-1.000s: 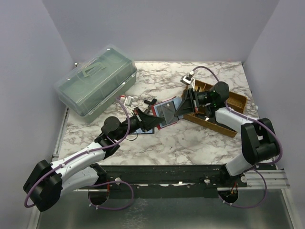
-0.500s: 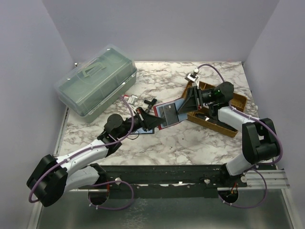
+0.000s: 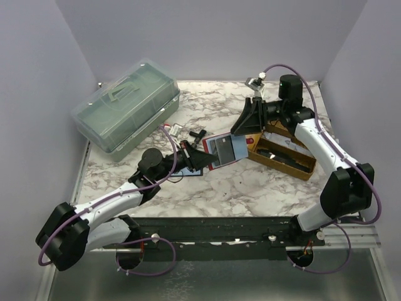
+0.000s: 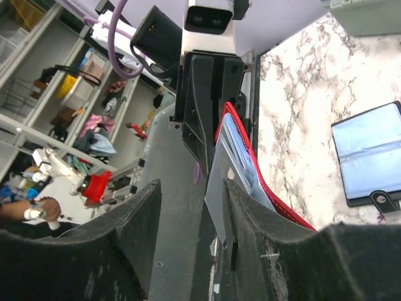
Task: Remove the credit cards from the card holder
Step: Remove the credit card from the card holder.
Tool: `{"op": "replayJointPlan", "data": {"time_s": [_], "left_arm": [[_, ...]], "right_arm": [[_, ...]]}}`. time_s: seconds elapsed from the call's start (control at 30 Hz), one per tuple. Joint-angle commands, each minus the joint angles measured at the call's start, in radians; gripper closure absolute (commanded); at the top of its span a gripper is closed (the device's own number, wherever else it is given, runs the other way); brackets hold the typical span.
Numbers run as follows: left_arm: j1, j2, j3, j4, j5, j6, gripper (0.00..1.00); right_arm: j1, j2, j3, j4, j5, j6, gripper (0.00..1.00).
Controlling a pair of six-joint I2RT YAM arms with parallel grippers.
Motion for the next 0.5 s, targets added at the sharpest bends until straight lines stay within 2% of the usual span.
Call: {"op": "replayJointPlan", "data": {"time_s": [0.0, 0.3, 0.47], "left_arm": [[0.006, -0.049, -0.025, 0.034, -0.009, 0.0, 1.0], [0.006, -0.078, -0.014, 0.023, -0.017, 0.012, 1.0], [0.006, -0.072, 0.002, 0.023, -0.007, 0.012, 1.0]], "right_arm": [[0.0, -0.016, 0.038, -0.406, -0.02, -0.351, 0.51], [0.0, -0.062, -0.05, -0.37, 0.173, -0.297, 0.47], [-0.001, -0.055, -0.052, -0.37, 0.186, -0.296, 0.46]]}}
